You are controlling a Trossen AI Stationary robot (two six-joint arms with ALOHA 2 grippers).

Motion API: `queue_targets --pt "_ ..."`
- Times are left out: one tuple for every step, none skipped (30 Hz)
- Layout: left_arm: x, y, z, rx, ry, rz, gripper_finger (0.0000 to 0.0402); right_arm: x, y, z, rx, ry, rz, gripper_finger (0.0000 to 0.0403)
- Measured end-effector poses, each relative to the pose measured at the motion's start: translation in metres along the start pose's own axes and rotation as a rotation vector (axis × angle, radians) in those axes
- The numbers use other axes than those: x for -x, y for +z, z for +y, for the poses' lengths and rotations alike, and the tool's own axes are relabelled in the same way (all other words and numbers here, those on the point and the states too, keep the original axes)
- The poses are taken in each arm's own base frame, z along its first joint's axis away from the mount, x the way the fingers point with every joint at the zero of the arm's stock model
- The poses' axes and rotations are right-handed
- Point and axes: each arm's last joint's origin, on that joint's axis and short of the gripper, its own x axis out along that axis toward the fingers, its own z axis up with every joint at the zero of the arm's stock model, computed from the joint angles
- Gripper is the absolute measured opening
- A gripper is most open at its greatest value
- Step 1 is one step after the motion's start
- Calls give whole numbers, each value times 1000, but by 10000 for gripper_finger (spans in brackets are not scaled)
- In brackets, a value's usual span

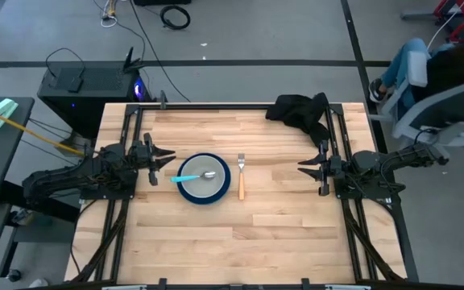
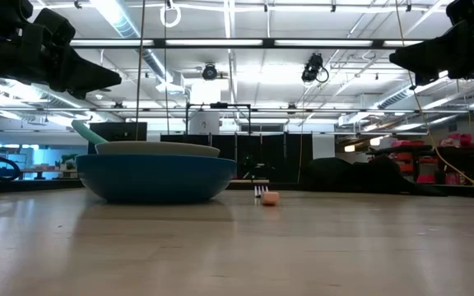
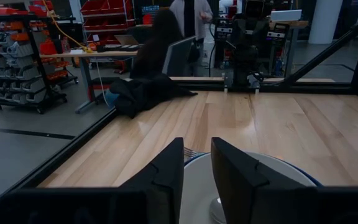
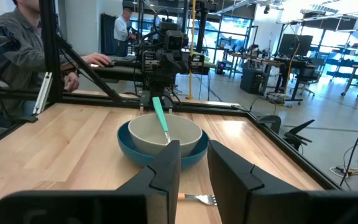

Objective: Set table place
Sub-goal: Return to Home Position

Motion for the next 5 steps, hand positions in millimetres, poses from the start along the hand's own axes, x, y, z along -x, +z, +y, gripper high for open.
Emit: queue_targets --pt "0 0 0 0 0 0 91 0 0 0 0 0 0 89" --pt "0 0 0 0 0 0 91 0 0 0 0 0 0 89" --pt "0 0 0 0 0 0 90 0 0 0 0 0 0 89" --pt "0 0 0 0 0 0 89 0 0 0 0 0 0 89" --pt "0 0 0 0 0 0 87 0 0 0 0 0 0 89"
